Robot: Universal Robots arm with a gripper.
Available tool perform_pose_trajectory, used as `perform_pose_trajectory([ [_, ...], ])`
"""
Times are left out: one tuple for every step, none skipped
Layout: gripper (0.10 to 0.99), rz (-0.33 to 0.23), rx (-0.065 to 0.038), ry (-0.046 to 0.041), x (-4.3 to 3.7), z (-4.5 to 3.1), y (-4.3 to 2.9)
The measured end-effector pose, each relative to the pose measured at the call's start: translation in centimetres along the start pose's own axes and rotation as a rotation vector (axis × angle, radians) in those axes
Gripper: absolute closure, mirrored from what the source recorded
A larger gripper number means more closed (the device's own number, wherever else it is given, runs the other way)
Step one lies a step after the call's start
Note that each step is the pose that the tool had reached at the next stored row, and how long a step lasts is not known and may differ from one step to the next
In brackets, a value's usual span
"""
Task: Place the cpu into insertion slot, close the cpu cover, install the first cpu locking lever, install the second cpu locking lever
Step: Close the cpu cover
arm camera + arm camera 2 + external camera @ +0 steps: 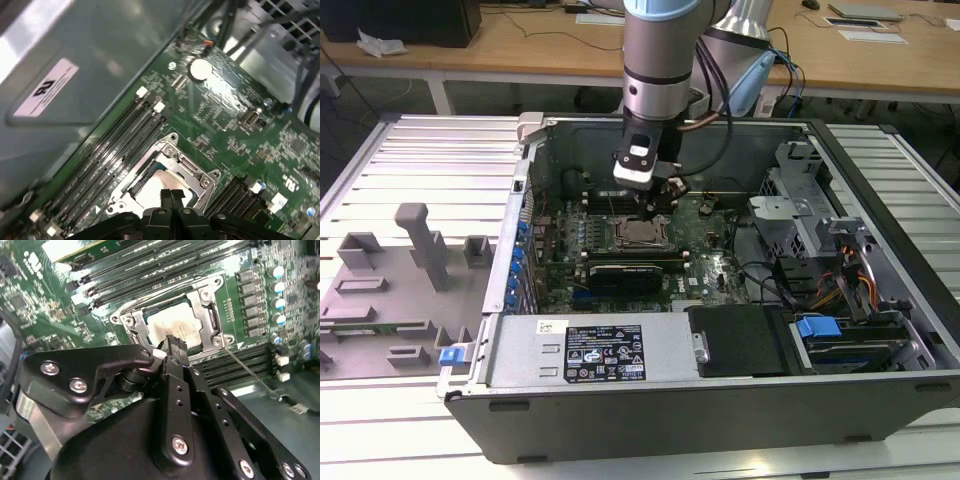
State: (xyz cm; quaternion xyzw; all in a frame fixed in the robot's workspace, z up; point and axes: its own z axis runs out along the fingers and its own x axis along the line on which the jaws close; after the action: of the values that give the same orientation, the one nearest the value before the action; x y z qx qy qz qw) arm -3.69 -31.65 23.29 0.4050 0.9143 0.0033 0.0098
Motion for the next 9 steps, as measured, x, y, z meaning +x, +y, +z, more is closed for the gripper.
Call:
perform_pose_trajectory([
  [0.98, -0.022, 0.0, 0.0003, 0.0, 0.01, 0.0],
  [0.98, -0.05, -0.001, 0.0006, 0.0, 0.02, 0.0],
  [0.98, -0.081, -0.001, 0.001, 0.0, 0.03, 0.0],
  [0.98, -0.099, -0.001, 0.0012, 0.0, 0.04, 0.0],
  [0.98, -0.128, -0.002, 0.0016, 0.0, 0.05, 0.0],
  [0.98, -0.16, -0.002, 0.002, 0.0, 0.06, 0.0],
  [0.98, -0.189, -0.003, 0.0024, 0.0, 0.08, 0.0],
  [0.98, -0.22, -0.003, 0.0027, 0.0, 0.09, 0.0],
  [0.98, -0.239, -0.003, 0.003, 0.0, 0.1, 0.0],
])
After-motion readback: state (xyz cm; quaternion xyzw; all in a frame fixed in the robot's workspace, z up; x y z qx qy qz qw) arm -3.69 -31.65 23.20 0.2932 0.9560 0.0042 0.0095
